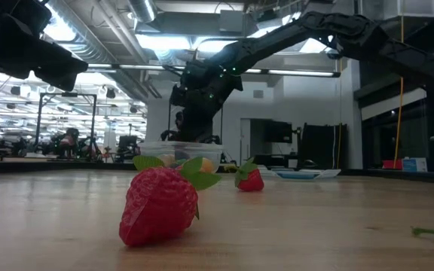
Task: Pick and placing Produce into tupperware
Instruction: Put the top right cherry into the transparent container, then put the top cherry into the transparent container
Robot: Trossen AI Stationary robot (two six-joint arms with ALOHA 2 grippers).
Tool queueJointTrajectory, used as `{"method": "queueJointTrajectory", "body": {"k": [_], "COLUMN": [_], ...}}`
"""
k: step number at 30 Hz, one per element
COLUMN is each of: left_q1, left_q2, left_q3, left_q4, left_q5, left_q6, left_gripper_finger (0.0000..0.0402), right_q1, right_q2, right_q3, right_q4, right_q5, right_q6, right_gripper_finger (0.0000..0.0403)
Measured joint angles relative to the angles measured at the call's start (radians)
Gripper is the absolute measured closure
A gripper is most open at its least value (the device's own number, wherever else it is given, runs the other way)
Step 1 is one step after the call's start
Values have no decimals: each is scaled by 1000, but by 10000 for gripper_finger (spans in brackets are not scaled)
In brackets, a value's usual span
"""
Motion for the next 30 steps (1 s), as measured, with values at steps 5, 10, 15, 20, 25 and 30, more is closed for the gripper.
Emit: {"method": "queueJointTrajectory", "body": {"k": [5, 10, 15, 20, 25, 30], "left_q1": [0, 0, 0, 0, 0, 0], "left_q2": [0, 0, 0, 0, 0, 0], "left_q3": [0, 0, 0, 0, 0, 0], "left_q4": [0, 0, 0, 0, 0, 0], "left_q5": [0, 0, 0, 0, 0, 0], "left_q6": [0, 0, 0, 0, -5, -6], "left_gripper_finger": [261, 261, 261, 261, 261, 261], "right_q1": [0, 0, 0, -5, -9, 1], "right_q2": [0, 0, 0, 0, -20, -27], "right_q3": [0, 0, 7, 88, 116, 116], "right_q4": [8, 9, -10, -79, -87, -85], "right_q5": [0, 0, 1, 15, 53, 57], "right_q6": [31, 41, 54, 62, 83, 84], "right_gripper_finger": [259, 270, 288, 310, 355, 395]}}
